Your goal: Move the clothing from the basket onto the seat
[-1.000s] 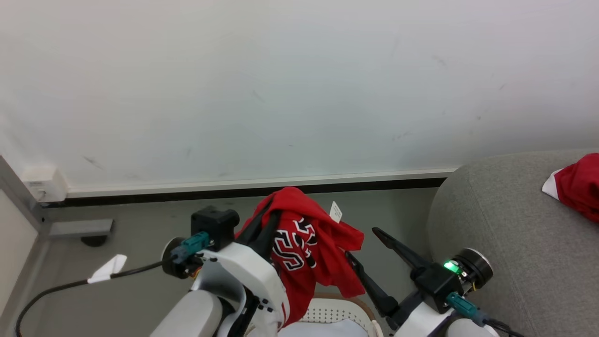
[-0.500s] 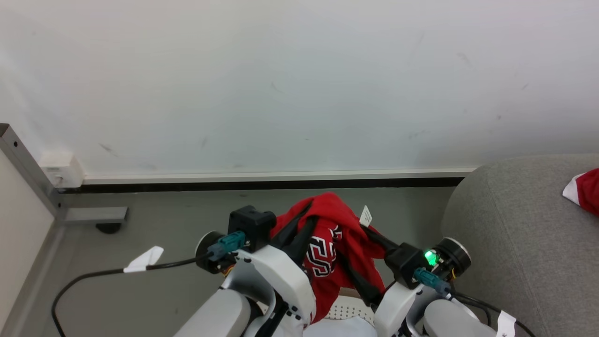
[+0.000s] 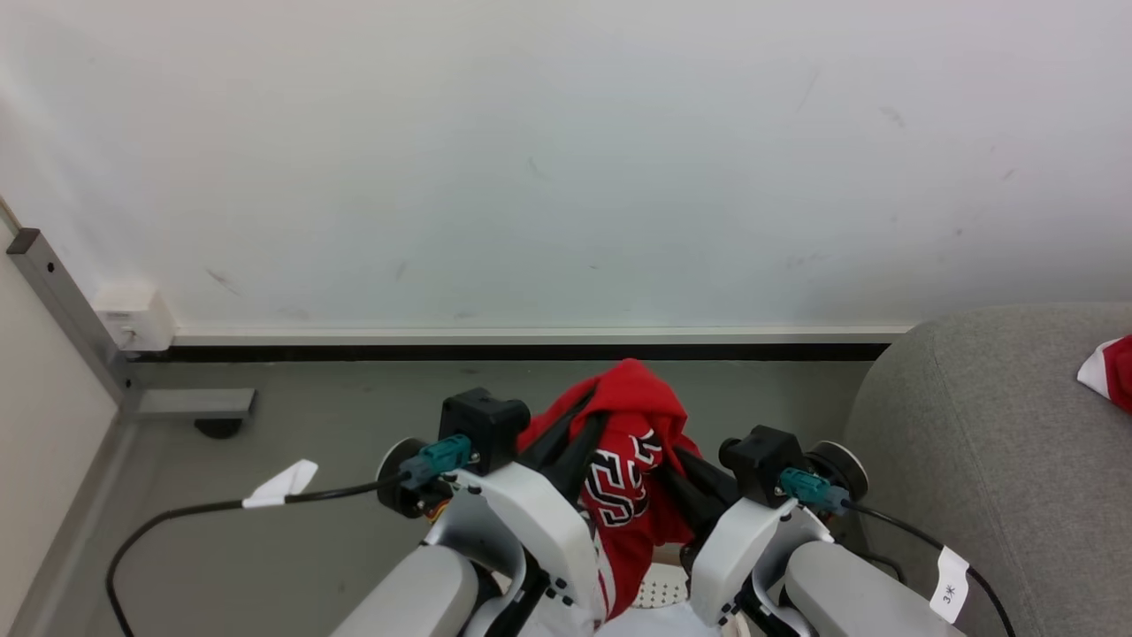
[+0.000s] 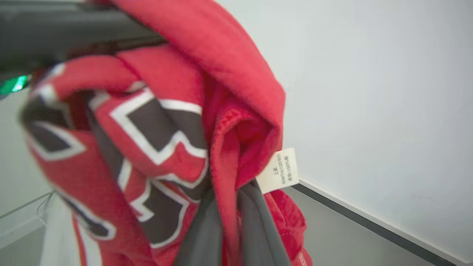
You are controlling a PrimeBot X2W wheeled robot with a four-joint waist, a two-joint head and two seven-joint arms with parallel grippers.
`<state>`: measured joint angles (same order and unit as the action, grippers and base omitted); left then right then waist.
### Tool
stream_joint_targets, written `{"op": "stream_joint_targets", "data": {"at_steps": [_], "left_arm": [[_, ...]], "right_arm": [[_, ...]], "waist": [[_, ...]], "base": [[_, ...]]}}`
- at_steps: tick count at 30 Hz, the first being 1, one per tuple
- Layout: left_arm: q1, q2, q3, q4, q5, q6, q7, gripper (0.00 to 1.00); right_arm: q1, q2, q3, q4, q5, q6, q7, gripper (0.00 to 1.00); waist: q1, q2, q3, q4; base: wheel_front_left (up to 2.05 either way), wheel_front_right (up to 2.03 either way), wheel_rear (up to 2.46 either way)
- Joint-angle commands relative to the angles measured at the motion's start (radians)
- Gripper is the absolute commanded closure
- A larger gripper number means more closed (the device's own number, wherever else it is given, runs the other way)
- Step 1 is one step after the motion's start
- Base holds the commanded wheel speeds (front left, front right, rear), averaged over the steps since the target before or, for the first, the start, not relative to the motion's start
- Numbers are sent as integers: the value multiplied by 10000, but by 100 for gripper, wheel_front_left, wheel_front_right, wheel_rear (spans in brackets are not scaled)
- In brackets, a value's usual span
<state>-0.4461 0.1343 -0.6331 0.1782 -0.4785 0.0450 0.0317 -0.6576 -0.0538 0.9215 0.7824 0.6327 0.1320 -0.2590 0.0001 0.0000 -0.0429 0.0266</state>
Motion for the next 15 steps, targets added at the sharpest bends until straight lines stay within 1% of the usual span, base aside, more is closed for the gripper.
{"op": "stream_joint_targets", "data": {"at_steps": [1, 2, 3, 5, 6, 7, 8, 12, 15], "left_arm": [[4, 74, 35, -4, -130, 53, -108, 100], [4, 74, 35, -4, -130, 53, -108, 100], [33, 87, 40, 3, -124, 51, -130, 91], [90, 121, 44, 24, -89, 78, -217, 62], [113, 130, 41, 38, -72, 110, -219, 36], [150, 126, 42, 62, -79, 136, -260, 6], [188, 121, 50, 80, -102, 148, -284, 0], [285, 126, 40, 202, -162, 206, -308, 0], [372, 162, -6, 260, -187, 160, -286, 0]], "right_arm": [[-80, -133, -81, -165, 138, -26, -51, 100], [-80, -133, -81, -165, 138, -26, -51, 100], [-49, -187, -113, -268, 172, -26, -50, 100], [39, -307, -141, -430, 185, -26, -52, 100], [67, -355, -222, -534, 214, -26, -52, 100], [114, -402, -352, -622, 260, -26, -52, 100], [172, -454, -473, -679, 265, -26, -53, 100], [285, -663, -969, -901, 270, -26, -54, 100], [286, -748, -1364, -1071, 175, -26, -56, 100]], "waist": [[-1, 0, 1, -30], [-1, 0, 1, -30], [-1, 0, 0, -48], [-1, 0, -10, -87], [-1, 0, -10, -110], [-1, 0, -8, -134], [-1, 0, -2, -160], [-1, 0, 31, -288], [-1, 0, 50, -379]], "base": [[0, 0, 0], [0, 0, 0], [0, 0, 0], [0, 0, 0], [0, 0, 0], [0, 0, 0], [0, 0, 0], [0, 0, 0], [0, 0, 0]]}}
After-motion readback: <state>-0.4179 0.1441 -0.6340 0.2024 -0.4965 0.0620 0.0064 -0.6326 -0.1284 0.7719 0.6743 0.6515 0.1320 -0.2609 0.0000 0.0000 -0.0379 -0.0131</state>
